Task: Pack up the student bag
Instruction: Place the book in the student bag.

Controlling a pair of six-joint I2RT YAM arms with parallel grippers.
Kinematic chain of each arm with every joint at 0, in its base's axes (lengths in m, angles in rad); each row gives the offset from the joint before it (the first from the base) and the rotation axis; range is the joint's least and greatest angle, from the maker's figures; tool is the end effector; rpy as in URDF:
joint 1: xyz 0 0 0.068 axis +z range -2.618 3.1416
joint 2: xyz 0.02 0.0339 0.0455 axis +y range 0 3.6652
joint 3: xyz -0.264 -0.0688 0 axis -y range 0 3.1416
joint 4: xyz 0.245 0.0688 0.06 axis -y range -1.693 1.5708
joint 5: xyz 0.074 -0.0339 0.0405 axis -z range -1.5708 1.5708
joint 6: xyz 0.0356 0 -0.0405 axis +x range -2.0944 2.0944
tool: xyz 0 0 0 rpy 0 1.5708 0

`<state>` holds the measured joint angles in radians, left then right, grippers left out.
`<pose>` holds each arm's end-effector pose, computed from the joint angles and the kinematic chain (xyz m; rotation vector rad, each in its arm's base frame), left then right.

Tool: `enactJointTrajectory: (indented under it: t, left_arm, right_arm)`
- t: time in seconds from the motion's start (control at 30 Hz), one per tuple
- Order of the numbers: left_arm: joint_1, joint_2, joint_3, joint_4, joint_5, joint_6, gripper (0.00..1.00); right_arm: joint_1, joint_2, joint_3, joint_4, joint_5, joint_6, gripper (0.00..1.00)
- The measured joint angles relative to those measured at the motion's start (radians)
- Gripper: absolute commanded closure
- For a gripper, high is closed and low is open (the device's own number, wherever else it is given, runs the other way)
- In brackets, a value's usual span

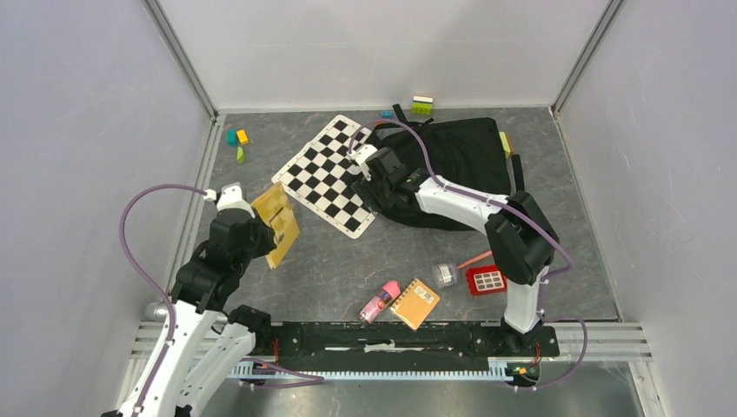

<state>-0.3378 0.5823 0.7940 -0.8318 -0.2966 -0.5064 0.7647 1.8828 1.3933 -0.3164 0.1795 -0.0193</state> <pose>0.1113 -0.0281 0.3060 -0.3471 2.1365 -0.1610 0.3082 0.2869 0.2239 -0.8239 2.2169 0.1481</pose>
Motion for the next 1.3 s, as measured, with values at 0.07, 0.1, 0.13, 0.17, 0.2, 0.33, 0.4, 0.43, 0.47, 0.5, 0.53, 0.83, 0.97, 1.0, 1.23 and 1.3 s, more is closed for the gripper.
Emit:
enactJointTrajectory:
  t: [0.07,0.1,0.13,0.17,0.2,0.33,0.4,0.43,0.47,0.5,0.53,0.83,0.97,1.0,1.23,1.3]
  left_arm:
    - [0.000,-0.010,0.000,0.000,0.012,0.000,0.97]
    - [0.000,-0.015,0.000,0.000,0.017,0.000,0.97]
    - [0.000,-0.019,0.000,0.000,0.021,0.000,0.97]
    - [0.000,-0.023,0.000,0.000,0.023,0.000,0.97]
    - [0.000,-0.026,0.000,0.000,0.027,0.000,0.97]
    - [0.000,-0.037,0.000,-0.001,0.041,0.000,0.97]
    - [0.000,-0.042,0.000,-0.002,0.043,0.000,0.97]
    - [0.000,-0.045,0.000,-0.003,0.043,0.000,0.97]
    - [0.000,-0.048,0.000,-0.005,0.043,0.000,0.97]
    - [0.000,-0.050,0.000,-0.006,0.043,0.000,0.97]
    - [0.000,-0.051,0.000,-0.006,0.043,0.000,0.97]
    - [0.000,-0.052,0.000,-0.013,0.043,0.000,0.97]
    - [0.000,-0.053,0.000,-0.013,0.061,0.004,0.97]
    - [0.000,-0.054,0.000,-0.012,0.074,0.007,0.97]
    - [0.000,-0.010,0.000,0.090,0.309,0.007,0.98]
    - [0.000,0.047,0.000,0.166,0.397,-0.011,0.98]
  right_arm:
    - [0.001,0.019,0.003,-0.010,0.018,-0.008,0.22]
    - [0.003,0.037,0.009,-0.019,0.031,-0.015,0.22]
    - [0.004,0.050,0.019,-0.027,0.045,-0.021,0.23]
    - [0.006,0.066,0.034,-0.038,0.057,-0.030,0.23]
    - [0.008,0.085,0.052,-0.046,0.072,-0.040,0.24]
    - [0.017,0.142,0.109,-0.071,0.101,-0.065,0.27]
    - [0.019,0.153,0.114,-0.078,0.107,-0.071,0.36]
    - [0.020,0.155,0.114,-0.085,0.110,-0.074,0.41]
    - [0.021,0.157,0.114,-0.092,0.112,-0.076,0.44]
    - [0.021,0.157,0.114,-0.096,0.114,-0.076,0.48]
    - [0.021,0.157,0.114,-0.098,0.116,-0.077,0.50]
    - [0.021,0.097,0.114,-0.112,0.122,-0.064,1.00]
    - [0.019,0.014,0.114,-0.126,0.131,-0.056,1.00]
    - [0.019,-0.005,0.114,-0.129,0.133,-0.056,1.00]
    - [0.012,-0.219,0.063,-0.141,0.111,-0.034,1.00]
    - [0.010,-0.293,0.034,-0.137,0.085,-0.026,1.00]
